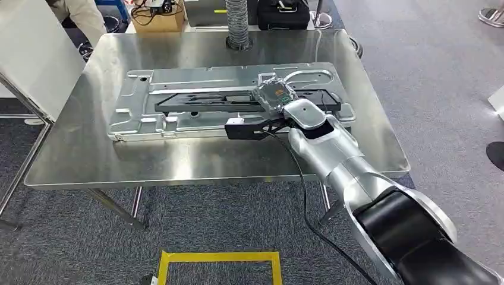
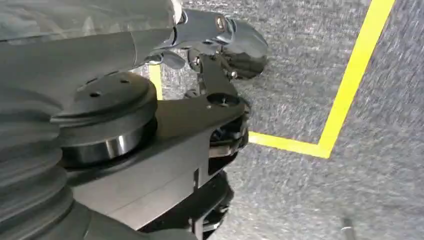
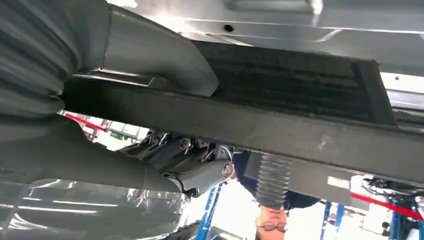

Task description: Take the parts from the cabinet and place them on the table.

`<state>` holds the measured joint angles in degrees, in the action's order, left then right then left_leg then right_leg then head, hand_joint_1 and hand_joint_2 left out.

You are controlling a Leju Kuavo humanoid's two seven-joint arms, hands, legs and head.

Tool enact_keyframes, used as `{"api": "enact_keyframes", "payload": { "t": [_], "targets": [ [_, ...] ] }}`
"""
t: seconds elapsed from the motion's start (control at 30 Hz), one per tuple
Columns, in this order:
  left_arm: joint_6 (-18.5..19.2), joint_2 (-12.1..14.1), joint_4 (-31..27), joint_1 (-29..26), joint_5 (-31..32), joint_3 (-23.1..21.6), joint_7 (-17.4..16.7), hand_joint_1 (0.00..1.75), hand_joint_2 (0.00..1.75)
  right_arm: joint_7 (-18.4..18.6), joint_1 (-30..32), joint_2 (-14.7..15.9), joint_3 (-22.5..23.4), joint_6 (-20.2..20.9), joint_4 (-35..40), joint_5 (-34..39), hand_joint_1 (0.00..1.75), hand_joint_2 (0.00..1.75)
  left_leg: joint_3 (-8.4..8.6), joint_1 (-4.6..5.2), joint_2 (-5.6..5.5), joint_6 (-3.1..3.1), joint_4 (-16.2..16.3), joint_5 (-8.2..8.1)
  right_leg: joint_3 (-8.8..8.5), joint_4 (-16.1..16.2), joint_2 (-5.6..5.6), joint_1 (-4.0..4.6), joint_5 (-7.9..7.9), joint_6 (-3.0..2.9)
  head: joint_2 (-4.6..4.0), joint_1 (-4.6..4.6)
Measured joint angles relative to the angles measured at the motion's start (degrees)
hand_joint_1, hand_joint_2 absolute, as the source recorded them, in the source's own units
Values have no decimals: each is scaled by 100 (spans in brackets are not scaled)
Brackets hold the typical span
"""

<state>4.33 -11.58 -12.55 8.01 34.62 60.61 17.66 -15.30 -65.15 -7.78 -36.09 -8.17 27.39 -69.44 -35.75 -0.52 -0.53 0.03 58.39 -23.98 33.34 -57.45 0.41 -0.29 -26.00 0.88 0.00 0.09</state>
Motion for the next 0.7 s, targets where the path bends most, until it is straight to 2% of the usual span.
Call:
{"api": "enact_keyframes", "payload": {
  "t": [0.03,0.07,0.1,0.17,0.2,0.23,0.27,0.3,0.33,0.37,0.4,0.5,0.53,0.57,0.6,0.63,0.67,0.7],
  "targets": [
    [0,-2,0,-3,0,0,2,0,175,2,-15,-9,4,0,-13,-2,175,175,50,-43,4,53,-57,16,-5,-14,3,-7,-48,38,2,-6],
    [0,-2,0,2,-7,0,11,0,175,0,-38,-11,15,0,-37,-11,175,175,78,-42,5,66,-76,10,34,-151,-10,-16,-129,63,0,20],
    [0,-2,0,11,-11,0,17,0,175,0,-73,-13,28,-2,-57,-11,175,175,86,-42,10,94,-77,2,205,-491,-11,-18,-303,83,2,40],
    [0,-2,0,9,-31,0,17,0,175,0,-101,-13,33,0,-103,-15,175,175,98,-36,14,127,-74,-22,762,-1521,-12,-28,-700,121,0,35],
    [0,0,0,4,-31,0,17,0,175,0,-93,-13,33,0,-127,-20,175,175,107,-34,13,131,-70,-34,971,-1861,-12,-30,-761,125,2,37],
    [0,0,0,-1,-35,0,17,0,175,0,-82,-13,33,2,-158,-28,175,175,120,-34,6,135,-65,-48,1061,-1926,-12,-36,-689,123,2,37],
    [0,0,0,-3,-39,0,20,0,175,-4,-79,-15,33,2,-175,-31,175,175,145,-32,-8,132,-61,-67,1000,-1696,-12,-39,-468,105,2,37],
    [0,0,0,-5,-39,0,20,0,175,-9,-82,-15,33,0,-195,-33,175,175,176,-27,-24,126,-55,-89,821,-1258,-12,-36,-170,76,2,37],
    [0,-2,0,-7,-41,0,24,0,175,-9,-95,-15,37,0,-205,-33,175,175,218,-20,-34,108,-52,-119,560,-627,-12,-27,184,25,0,40],
    [-2,-4,0,-9,-41,0,24,0,175,-9,-107,-15,37,0,-219,-37,175,175,244,-19,-35,95,-65,-145,370,-159,-18,0,396,-34,2,35],
    [-4,-7,0,2,-42,0,26,0,175,-9,-128,-18,37,0,-230,-48,175,175,248,25,-37,57,-41,-170,279,-63,-25,33,306,-54,2,29],
    [-9,-7,0,0,-41,0,33,0,175,-13,-138,-42,37,0,-265,-68,175,175,275,-2,-20,-27,-91,-192,293,-18,-14,55,278,-107,0,40],
    [-9,-4,0,5,-41,0,33,0,175,-13,-140,-44,39,0,-269,-68,175,175,301,35,-16,-70,-95,-218,236,61,-10,-5,299,-136,2,26],
    [-9,-2,0,0,-41,0,35,0,175,-11,-141,-59,39,0,-271,-68,175,175,281,11,-6,-85,-2,-284,184,109,-20,-17,309,-156,0,40],
    [-7,-2,0,3,-42,0,35,0,175,-2,-158,-61,42,-2,-278,-70,175,175,147,1,5,-102,294,-464,158,124,-29,-28,302,-195,2,-8],
    [-9,-2,0,4,-39,-2,35,0,175,0,-169,-77,42,-2,-282,-70,175,175,-66,-14,10,-126,725,-660,151,122,-28,-25,292,-206,0,-2],
    [-9,-2,0,3,-39,-2,35,0,175,2,-168,-79,42,0,-291,-70,175,175,-353,-25,10,-150,1258,-875,144,119,-27,-20,278,-215,2,-7],
    [-9,0,0,1,-39,0,35,0,175,2,-163,-79,42,0,-302,-74,175,175,-559,-26,10,-166,1610,-973,142,114,-26,-18,267,-215,0,-2]
  ]
}}
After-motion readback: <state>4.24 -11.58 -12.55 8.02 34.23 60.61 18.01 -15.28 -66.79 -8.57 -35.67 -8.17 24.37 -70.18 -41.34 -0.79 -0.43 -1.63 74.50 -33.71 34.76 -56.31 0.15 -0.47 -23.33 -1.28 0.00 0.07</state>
